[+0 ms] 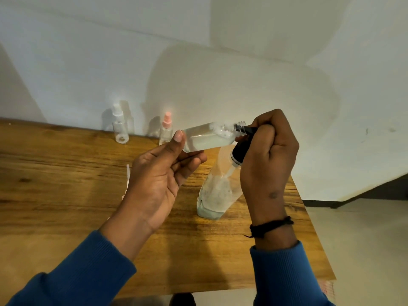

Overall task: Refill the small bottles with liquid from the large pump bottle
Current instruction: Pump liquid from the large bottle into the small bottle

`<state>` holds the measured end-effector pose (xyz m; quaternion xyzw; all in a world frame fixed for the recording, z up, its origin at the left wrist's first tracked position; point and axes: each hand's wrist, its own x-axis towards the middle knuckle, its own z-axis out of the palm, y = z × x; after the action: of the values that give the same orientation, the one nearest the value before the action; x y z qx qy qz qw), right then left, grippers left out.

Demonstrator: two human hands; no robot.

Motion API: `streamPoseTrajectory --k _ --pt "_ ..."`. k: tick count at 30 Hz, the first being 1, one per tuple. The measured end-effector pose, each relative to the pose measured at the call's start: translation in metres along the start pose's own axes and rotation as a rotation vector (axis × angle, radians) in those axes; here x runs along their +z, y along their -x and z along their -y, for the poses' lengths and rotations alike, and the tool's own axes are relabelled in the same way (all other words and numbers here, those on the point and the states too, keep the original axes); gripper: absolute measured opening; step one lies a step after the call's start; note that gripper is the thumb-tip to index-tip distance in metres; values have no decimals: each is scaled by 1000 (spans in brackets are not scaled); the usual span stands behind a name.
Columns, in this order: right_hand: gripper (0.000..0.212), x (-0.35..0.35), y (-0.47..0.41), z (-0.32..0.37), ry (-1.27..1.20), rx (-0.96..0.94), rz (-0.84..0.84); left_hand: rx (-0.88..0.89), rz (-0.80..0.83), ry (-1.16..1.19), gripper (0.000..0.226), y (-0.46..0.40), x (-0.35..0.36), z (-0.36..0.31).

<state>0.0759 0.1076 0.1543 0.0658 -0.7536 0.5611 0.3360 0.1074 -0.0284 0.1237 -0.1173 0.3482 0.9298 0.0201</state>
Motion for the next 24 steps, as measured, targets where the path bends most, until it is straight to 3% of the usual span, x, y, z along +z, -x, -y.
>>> streamPoseTrajectory --k 24 --pt "27 -1 0 -2 -26 22 49 -7 -2 32 37 0 0 0"
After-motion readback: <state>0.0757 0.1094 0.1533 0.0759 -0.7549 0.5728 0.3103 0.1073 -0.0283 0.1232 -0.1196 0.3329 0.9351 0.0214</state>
